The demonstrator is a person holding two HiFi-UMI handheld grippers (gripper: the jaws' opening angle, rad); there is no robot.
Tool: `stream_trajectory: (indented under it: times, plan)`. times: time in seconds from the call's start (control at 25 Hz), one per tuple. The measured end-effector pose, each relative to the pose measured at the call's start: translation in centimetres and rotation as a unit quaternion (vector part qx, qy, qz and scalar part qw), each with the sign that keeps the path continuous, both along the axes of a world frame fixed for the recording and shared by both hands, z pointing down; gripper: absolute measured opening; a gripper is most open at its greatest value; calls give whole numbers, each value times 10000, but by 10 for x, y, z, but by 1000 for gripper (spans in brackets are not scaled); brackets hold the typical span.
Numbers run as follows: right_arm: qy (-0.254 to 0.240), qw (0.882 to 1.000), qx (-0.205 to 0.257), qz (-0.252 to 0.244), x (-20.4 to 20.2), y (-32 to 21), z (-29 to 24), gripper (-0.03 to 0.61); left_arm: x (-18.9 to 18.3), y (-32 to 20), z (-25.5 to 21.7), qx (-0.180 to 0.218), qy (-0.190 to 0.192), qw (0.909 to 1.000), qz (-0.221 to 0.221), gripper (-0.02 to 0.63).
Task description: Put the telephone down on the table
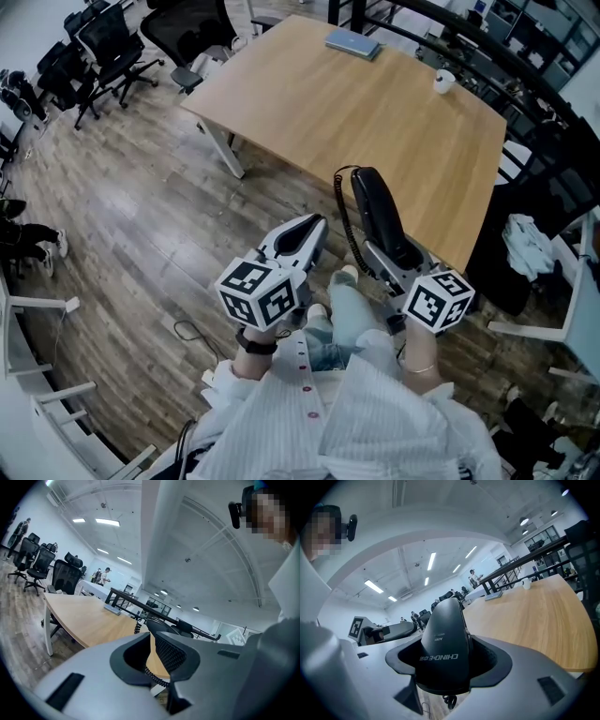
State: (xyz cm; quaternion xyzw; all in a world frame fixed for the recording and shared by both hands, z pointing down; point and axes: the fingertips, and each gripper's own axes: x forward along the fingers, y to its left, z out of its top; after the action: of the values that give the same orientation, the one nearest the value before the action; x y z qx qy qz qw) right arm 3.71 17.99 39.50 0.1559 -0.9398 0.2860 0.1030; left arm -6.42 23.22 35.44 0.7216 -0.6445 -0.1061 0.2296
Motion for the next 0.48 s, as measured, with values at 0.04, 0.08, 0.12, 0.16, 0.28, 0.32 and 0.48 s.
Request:
stream_trajectory:
  times: [0.04, 0.08, 0.12, 0.16, 0.28, 0.32, 0.48]
  plan:
    - [15, 10000, -25, 22, -2, -3, 3, 318, -2, -2, 3, -34, 23, 10000, 15, 41]
    - [29, 10000, -50, 43, -4, -7, 5, 318, -4, -5, 7, -71, 46, 10000, 33, 41]
    - [39, 9999, -67, 65, -5, -12, 8, 316, -6, -8, 11, -103, 65, 9999, 51, 41]
    - [46, 9999, -75, 84, -7, -18, 9, 318, -8, -12, 13, -125, 79, 9999, 66, 41]
    - [41, 9999, -95, 134, -19, -35, 10, 318, -21, -26, 17, -154, 100, 9998, 76, 41]
    - [48, 9998, -104, 151, -23, -41, 11, 318, -25, -32, 17, -162, 104, 9998, 84, 41]
    - [86, 9996, -141, 221, -35, -68, 16, 318, -38, -61, 20, -189, 111, 9996, 160, 41]
